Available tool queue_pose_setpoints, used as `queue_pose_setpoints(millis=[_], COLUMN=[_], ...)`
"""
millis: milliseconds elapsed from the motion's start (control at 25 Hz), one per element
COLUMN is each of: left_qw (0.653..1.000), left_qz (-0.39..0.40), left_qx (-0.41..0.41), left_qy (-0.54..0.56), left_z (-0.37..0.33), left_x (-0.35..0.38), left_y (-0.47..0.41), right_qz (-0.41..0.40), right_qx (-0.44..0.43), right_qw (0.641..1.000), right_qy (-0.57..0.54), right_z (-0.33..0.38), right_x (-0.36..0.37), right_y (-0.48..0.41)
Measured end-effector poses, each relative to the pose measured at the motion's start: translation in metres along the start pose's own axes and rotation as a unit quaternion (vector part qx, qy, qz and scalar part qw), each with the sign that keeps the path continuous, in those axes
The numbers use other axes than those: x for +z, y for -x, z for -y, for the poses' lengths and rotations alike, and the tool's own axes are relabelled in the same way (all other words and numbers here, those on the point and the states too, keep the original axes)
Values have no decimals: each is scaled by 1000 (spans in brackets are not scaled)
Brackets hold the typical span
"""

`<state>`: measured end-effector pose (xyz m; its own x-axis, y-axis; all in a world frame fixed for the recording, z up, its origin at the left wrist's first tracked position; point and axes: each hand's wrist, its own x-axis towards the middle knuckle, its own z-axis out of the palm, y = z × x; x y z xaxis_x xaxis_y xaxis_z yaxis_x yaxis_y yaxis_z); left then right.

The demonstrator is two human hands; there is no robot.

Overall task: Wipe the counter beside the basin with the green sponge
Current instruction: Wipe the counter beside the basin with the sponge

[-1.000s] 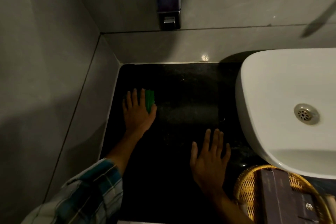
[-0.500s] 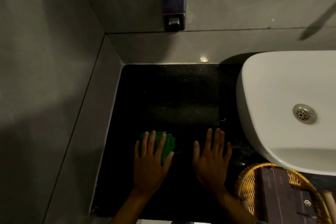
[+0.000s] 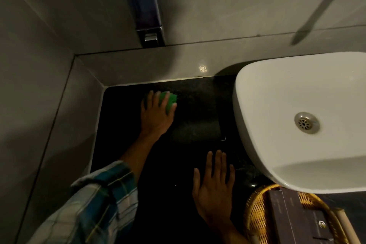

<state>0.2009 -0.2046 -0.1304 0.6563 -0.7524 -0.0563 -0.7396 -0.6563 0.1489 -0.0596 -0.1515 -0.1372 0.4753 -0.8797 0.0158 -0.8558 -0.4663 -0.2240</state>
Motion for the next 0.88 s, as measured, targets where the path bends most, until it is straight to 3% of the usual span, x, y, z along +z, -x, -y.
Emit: queue_pose_setpoints(millis=[120, 240, 400, 560, 680, 880], left_qw=[995, 989, 991, 990, 984, 968], left_qz=[9, 1, 2, 36, 60, 59], left_qx=[95, 148, 132, 137, 162, 246], left_qy=[12, -6, -33, -22, -44, -5], left_z=[-61, -65, -37, -18, -20, -74], left_x=[13, 13, 10, 28, 35, 24], left_y=[8, 42, 131, 264, 326, 258], right_qz=[-28, -57, -80, -83, -87, -145], right_qx=[1, 8, 58, 42, 38, 44], right_qw=[999, 988, 937, 886, 874, 884], right_qy=[-39, -140, -334, -454, -476, -442], right_z=[-3, -7, -11, -3, -10, -44], right_x=[0, -7, -37, -72, -91, -121], right_y=[-4, -5, 3, 16, 20, 22])
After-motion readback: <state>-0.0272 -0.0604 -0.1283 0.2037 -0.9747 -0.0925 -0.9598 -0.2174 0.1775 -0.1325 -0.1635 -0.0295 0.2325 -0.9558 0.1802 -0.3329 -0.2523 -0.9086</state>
